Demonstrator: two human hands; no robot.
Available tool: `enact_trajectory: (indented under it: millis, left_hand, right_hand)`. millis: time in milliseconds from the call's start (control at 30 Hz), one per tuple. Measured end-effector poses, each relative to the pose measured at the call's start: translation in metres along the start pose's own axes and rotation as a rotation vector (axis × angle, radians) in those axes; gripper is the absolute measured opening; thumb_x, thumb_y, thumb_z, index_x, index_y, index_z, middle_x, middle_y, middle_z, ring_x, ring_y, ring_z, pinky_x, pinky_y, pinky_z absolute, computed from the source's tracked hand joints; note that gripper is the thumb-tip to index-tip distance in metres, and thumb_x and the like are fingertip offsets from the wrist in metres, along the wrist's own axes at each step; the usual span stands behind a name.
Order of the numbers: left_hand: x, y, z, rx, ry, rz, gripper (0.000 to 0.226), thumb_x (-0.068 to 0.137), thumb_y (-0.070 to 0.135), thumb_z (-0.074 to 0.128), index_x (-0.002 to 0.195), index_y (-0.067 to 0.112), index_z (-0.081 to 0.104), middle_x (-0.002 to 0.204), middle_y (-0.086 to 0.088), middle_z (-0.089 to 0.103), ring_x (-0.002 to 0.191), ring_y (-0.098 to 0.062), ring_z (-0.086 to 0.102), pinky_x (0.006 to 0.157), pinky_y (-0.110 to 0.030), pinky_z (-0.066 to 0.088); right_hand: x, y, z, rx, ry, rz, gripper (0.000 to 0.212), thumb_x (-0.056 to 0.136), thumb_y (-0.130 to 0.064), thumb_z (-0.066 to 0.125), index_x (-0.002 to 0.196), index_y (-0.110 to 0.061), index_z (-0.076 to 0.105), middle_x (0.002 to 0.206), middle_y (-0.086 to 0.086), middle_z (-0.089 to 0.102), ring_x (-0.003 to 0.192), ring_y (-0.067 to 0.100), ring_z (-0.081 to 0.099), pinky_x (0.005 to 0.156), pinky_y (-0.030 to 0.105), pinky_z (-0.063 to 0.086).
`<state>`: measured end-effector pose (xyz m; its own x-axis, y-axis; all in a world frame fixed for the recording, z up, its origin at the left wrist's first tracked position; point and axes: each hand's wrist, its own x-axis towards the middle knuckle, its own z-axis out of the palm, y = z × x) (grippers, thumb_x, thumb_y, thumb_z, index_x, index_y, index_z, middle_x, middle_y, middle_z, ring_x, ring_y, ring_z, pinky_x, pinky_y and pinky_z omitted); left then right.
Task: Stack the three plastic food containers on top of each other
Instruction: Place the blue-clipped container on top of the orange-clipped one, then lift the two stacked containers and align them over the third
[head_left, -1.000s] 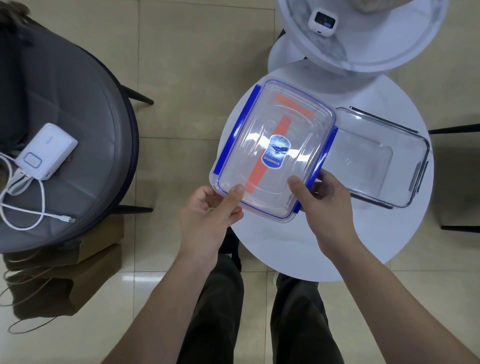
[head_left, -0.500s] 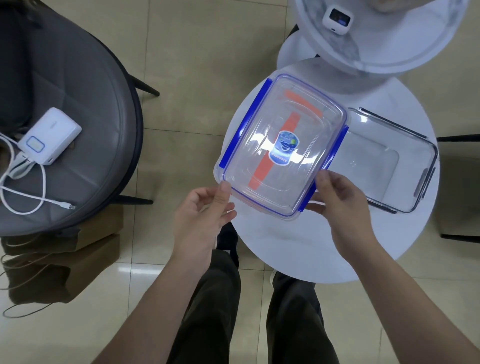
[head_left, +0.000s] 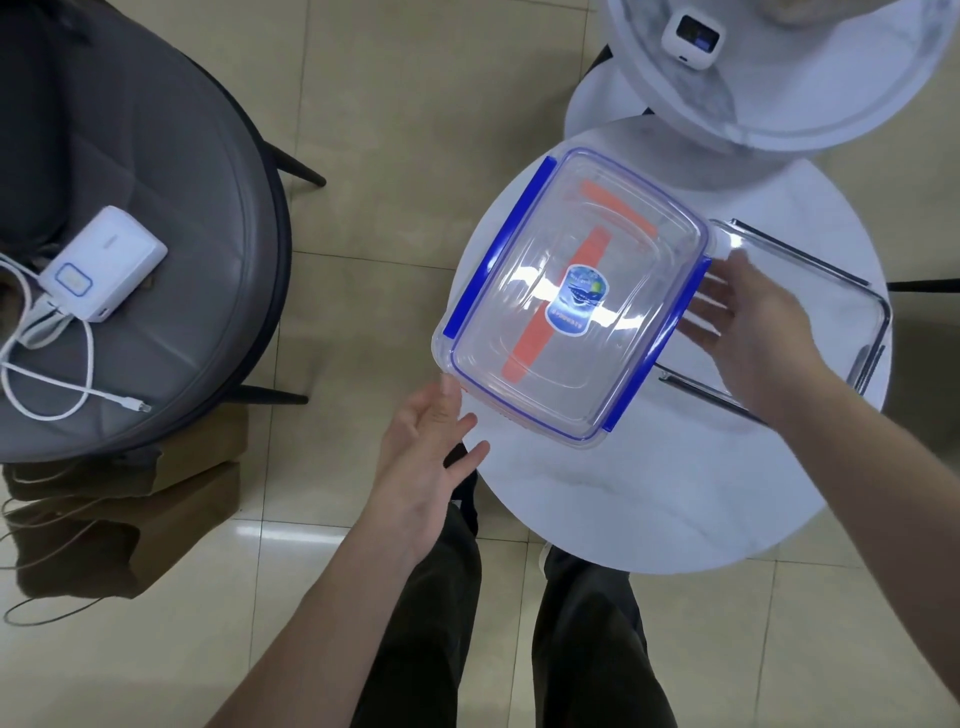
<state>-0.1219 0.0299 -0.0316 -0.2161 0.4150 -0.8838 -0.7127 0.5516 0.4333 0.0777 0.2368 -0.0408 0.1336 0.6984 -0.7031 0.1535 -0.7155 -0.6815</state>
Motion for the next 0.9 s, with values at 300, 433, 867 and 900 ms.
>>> enact_trajectory:
  millis: [300, 433, 867, 900]
  left_hand:
    - [0.005, -0.009, 0.018, -0.010, -0.006, 0.051, 0.101, 0.049, 0.051, 0.093, 0.137, 0.025, 0.054, 0.141, -0.002, 0.062, 0.128, -0.022, 0.062, 0.106, -0.053, 0.051]
    - [0.008, -0.011, 0.022, -0.012, 0.002, 0.054, 0.093, 0.052, 0.046, 0.090, 0.137, 0.029, 0.055, 0.137, 0.002, 0.065, 0.126, -0.019, 0.064, 0.105, -0.052, 0.052]
    - [0.015, -0.008, 0.033, 0.048, 0.027, 0.049, 0.076, 0.047, 0.049, 0.087, 0.118, 0.033, 0.065, 0.121, 0.002, 0.075, 0.117, -0.021, 0.069, 0.106, -0.052, 0.052]
    - [0.015, -0.008, 0.033, 0.050, 0.034, 0.053, 0.075, 0.047, 0.049, 0.086, 0.116, 0.033, 0.065, 0.120, 0.002, 0.075, 0.116, -0.021, 0.070, 0.106, -0.052, 0.052]
  right_hand:
    - [0.023, -0.028, 0.012, -0.122, -0.407, -0.053, 0.075, 0.078, -0.066, 0.063, 0.138, -0.021, 0.058, 0.119, -0.004, 0.074, 0.109, 0.015, 0.071, 0.092, 0.035, 0.056]
    - [0.021, -0.021, 0.014, -0.216, -0.413, -0.161, 0.037, 0.091, -0.041, 0.066, 0.121, -0.020, 0.066, 0.104, -0.007, 0.078, 0.095, 0.012, 0.075, 0.083, 0.030, 0.057]
    - [0.016, -0.010, 0.023, -0.105, -0.352, -0.172, 0.045, 0.086, -0.041, 0.072, 0.120, -0.012, 0.069, 0.110, 0.008, 0.077, 0.101, 0.023, 0.074, 0.086, 0.033, 0.059]
    - [0.016, -0.010, 0.023, -0.101, -0.346, -0.175, 0.047, 0.084, -0.042, 0.072, 0.121, -0.011, 0.069, 0.112, 0.010, 0.077, 0.102, 0.025, 0.073, 0.089, 0.034, 0.059]
